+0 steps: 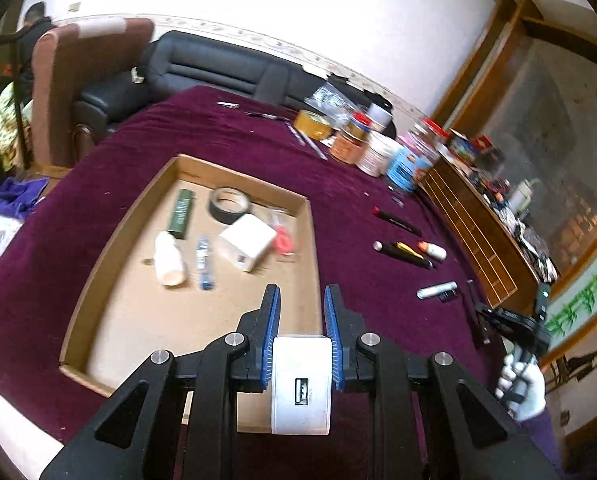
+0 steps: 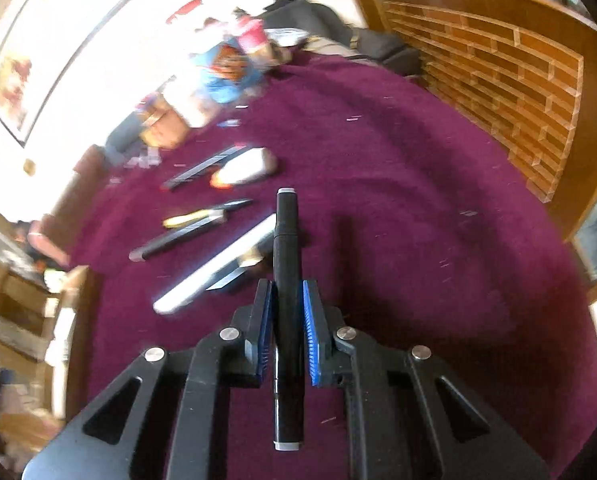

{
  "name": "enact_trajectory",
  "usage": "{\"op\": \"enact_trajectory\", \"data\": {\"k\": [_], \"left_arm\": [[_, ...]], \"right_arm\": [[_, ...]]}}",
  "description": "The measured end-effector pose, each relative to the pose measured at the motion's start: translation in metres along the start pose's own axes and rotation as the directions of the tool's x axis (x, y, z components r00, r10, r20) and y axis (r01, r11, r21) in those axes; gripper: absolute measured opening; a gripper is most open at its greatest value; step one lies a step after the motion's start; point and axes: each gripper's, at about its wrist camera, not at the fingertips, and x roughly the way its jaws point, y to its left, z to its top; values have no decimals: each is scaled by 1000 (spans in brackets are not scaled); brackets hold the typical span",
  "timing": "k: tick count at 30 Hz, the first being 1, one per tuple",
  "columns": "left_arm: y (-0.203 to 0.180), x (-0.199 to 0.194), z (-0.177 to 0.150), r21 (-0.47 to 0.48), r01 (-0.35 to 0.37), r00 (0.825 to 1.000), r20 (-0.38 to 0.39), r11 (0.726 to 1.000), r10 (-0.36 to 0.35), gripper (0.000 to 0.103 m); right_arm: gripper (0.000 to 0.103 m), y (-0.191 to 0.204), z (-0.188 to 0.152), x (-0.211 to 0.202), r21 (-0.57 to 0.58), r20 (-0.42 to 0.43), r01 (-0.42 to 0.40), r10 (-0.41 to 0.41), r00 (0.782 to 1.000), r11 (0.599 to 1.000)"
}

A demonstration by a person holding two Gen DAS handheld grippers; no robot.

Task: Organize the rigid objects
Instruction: 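Release the cube into the box with left tool while right tool carries the marker there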

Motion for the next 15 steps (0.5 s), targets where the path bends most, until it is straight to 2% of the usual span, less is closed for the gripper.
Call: {"op": "enact_trajectory", "data": {"k": [2, 5, 10, 15], "left_arm": [[9, -1, 1, -23, 2, 1000, 3, 1000, -2, 19], [21, 1, 0, -49, -5, 1000, 0, 999, 5, 19], [38, 19, 2, -80, -27, 998, -59, 996, 22, 19], [46, 45, 7, -86, -59, 990, -133, 995, 47, 19]], "right_arm": [[12, 14, -3, 3, 19, -34, -110, 111, 993, 994], [12, 40, -7, 15, 22, -88, -216, 217, 972, 976], [12, 110, -27, 44, 1, -213, -368, 360, 908, 930], [13, 179, -55, 79, -13, -345, -461, 429, 835, 887]]}}
